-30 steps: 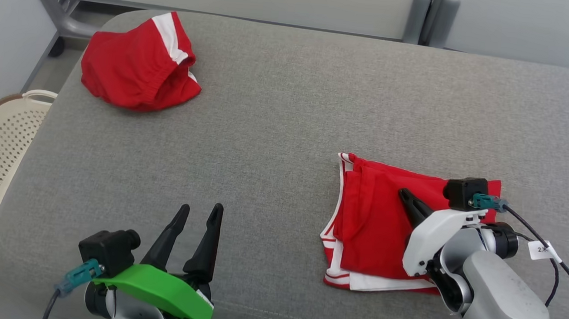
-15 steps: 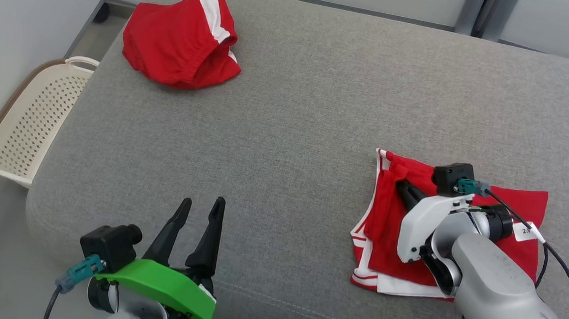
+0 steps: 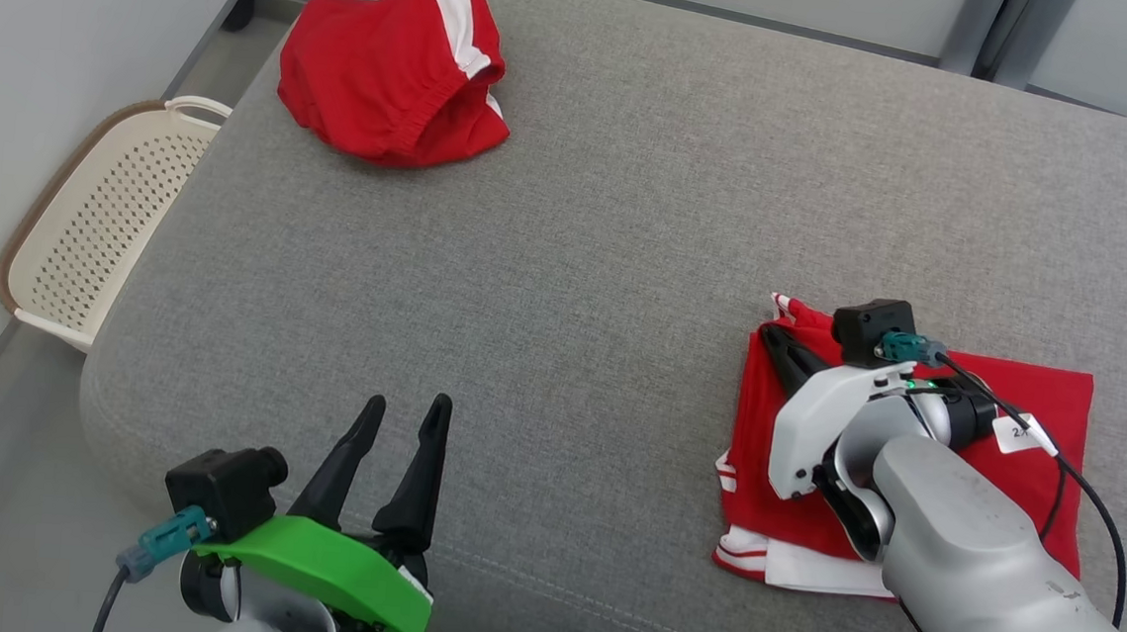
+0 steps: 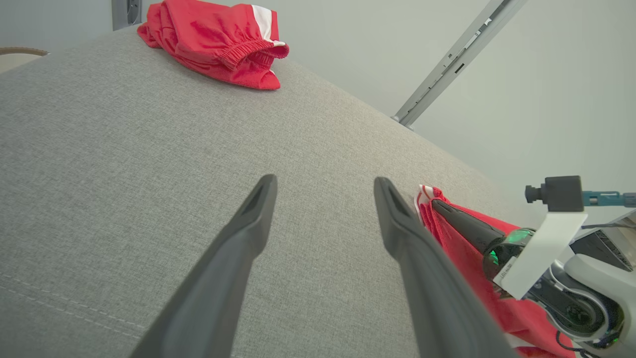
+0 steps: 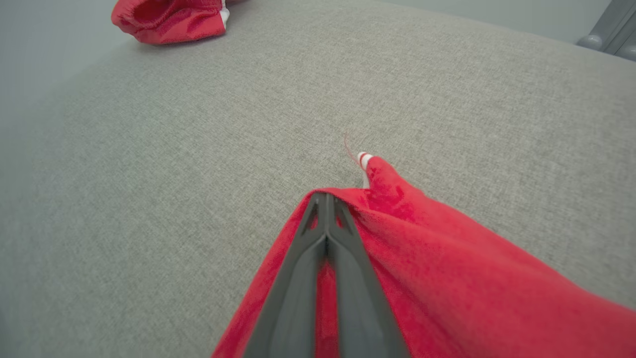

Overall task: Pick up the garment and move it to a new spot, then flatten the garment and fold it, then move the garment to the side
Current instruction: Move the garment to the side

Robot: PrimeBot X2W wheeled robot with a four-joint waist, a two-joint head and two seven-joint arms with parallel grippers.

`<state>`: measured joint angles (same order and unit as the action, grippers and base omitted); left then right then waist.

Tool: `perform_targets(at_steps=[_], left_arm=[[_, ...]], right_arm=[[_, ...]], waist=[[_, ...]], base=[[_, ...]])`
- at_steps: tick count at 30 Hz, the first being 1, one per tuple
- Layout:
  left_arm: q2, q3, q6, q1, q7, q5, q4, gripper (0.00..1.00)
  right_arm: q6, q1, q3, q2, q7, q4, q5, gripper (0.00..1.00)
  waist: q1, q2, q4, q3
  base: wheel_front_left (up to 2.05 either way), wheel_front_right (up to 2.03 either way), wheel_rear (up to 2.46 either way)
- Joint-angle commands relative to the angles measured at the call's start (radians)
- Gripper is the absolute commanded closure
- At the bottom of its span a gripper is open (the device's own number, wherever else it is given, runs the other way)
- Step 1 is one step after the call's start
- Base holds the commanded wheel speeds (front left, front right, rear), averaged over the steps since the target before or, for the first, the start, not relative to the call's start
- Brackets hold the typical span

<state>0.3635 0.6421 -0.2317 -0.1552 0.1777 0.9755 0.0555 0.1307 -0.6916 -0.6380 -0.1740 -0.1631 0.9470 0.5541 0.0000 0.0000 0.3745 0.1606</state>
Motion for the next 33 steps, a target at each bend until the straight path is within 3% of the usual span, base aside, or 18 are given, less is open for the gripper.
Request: perform_targets(at_steps=[1,5,16,27,30,31,33], left_arm=[[-0.002,0.0,0.005,-0.012,0.007,-0.003,-0.004,0.0],[-0.001,0.002,0.003,-0.013,0.003,-0.003,-0.006,0.0],[0.009,0.003,-0.006,-0.002,-0.003,0.0,-0.002,0.0],[0.022,-0.003,-0.016,0.012,-0.004,0.003,0.01,0.0],[0.024,-0.004,-0.02,0.016,-0.003,0.003,0.014,0.0],[0.024,-0.004,-0.021,0.017,-0.004,0.003,0.015,0.0],[0.026,-0.003,-0.022,0.019,-0.005,0.002,0.016,0.0]], right_arm=[[0.0,-0.022,-0.007,0.008,-0.016,0.01,0.02,1.0],[0.0,-0.048,-0.021,0.021,-0.027,0.035,0.038,1.0],[0.0,-0.109,-0.179,0.03,0.014,0.101,-0.048,1.0],[0.0,-0.164,-0.13,0.002,-0.054,0.068,0.041,1.0],[0.0,-0.158,-0.095,-0.031,-0.067,0.076,0.069,0.88],[0.0,-0.151,-0.083,-0.045,-0.07,0.077,0.081,0.8],[0.0,-0.133,-0.061,-0.082,-0.076,0.079,0.101,0.53]], waist=[[0.0,0.0,0.003,0.001],[0.0,0.0,0.005,0.003],[0.0,0.0,-0.009,-0.005],[0.0,0.0,-0.08,-0.025],[0.0,0.0,-0.099,-0.033],[0.0,0.0,-0.104,-0.036],[0.0,0.0,-0.116,-0.043]], base=[[0.0,0.0,0.0],[0.0,0.0,0.0],[0.0,0.0,0.0],[0.0,0.0,0.0],[0.0,0.0,0.0],[0.0,0.0,0.0],[0.0,0.0,0.0]])
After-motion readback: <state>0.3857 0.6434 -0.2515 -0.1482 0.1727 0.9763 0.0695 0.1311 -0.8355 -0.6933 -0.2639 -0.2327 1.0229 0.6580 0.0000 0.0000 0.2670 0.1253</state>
